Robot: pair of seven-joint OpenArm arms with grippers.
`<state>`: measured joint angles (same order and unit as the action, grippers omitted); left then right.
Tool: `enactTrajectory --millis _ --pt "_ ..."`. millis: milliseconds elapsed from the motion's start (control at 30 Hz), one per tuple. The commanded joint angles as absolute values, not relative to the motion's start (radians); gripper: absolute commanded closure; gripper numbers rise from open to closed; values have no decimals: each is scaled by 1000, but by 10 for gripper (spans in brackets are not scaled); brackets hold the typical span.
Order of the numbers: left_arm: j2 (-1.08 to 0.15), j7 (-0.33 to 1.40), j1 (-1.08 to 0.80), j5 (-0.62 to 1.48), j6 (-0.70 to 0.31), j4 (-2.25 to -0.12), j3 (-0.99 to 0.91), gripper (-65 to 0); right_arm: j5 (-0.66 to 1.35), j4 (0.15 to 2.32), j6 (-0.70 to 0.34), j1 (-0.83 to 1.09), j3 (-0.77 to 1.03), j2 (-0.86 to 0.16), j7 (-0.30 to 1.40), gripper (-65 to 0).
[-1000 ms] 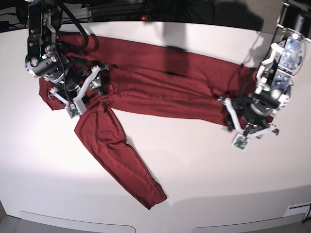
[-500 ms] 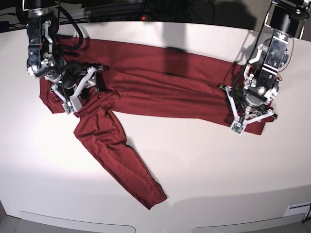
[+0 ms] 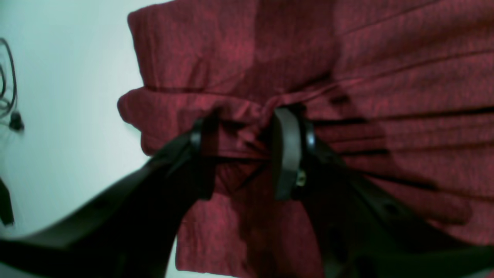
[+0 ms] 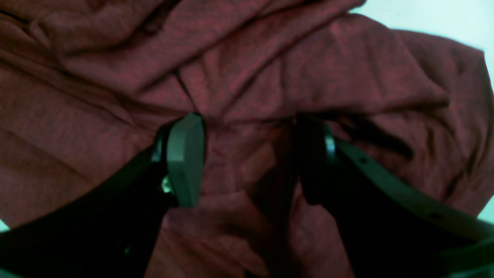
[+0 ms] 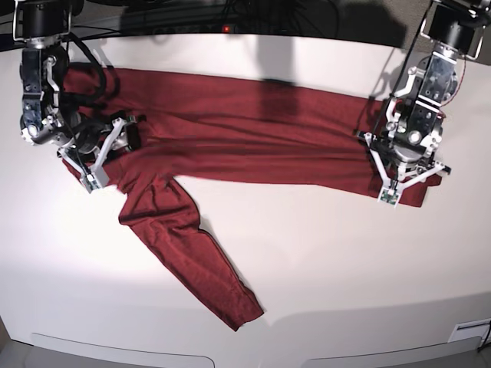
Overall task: Fold the T-shirt properly
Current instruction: 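Pull the shirt end with the left gripper to straighten the folded body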
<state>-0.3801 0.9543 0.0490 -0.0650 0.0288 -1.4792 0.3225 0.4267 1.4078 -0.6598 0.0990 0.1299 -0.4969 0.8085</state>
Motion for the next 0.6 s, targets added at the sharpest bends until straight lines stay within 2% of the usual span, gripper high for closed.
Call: enactTrajectory --millis 0,233,567 --pt "-399 1024 36 -78 39 -1475 316 -224 426 1412 -657 113 137 -525 851 -364" --pt "-396 1025 30 -79 72 -1477 316 -224 514 1412 -656 149 137 -546 871 -364" --pt "-393 1005 35 -78 73 -1510 316 -224 442 1412 -655 138 138 -546 852 -364"
